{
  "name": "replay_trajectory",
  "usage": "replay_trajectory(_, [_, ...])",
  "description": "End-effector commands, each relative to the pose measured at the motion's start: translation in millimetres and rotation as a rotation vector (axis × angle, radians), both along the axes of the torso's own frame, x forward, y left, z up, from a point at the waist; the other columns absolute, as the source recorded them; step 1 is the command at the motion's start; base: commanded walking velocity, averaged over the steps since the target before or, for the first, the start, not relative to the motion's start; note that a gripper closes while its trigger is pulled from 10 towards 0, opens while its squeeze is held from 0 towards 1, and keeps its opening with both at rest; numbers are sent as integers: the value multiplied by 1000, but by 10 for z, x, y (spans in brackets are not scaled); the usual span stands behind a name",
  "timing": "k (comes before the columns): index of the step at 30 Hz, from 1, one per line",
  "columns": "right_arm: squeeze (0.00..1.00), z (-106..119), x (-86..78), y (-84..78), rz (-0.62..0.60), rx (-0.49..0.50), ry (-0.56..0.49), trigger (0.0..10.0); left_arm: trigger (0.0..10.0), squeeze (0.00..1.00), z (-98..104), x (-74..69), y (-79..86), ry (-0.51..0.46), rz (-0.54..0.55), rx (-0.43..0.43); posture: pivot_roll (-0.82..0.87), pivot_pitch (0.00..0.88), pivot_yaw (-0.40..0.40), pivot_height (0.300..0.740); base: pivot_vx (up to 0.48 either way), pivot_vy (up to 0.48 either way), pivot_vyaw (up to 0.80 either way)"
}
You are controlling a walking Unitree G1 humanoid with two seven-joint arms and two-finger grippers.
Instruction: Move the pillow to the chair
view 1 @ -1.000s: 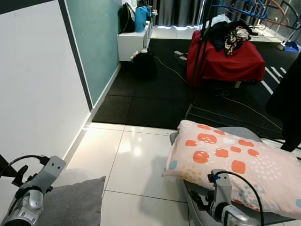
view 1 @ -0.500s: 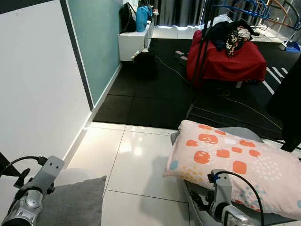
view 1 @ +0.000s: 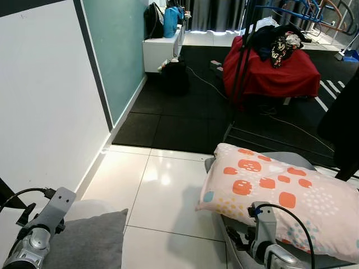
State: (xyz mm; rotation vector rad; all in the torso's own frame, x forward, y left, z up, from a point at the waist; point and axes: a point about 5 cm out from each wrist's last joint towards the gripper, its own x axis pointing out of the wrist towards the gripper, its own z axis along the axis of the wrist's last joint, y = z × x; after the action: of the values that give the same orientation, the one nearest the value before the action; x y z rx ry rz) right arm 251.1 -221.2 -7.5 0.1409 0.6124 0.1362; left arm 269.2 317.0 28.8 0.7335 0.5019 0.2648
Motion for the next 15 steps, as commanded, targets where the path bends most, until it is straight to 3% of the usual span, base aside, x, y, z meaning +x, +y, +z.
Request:
replay_trajectory(1, [0, -27, -20, 0, -16, 14, 7, 10000, 10000, 0, -2, -19, 37, 11, 8, 1, -150, 66, -1, 740, 0, 0, 0])
replay_trajectory(15, [0, -30, -23, 5, -25, 17, 4, 10000, 10000, 0, 1, -26, 48, 9, 7, 0, -161, 70, 8, 740, 0, 0, 0])
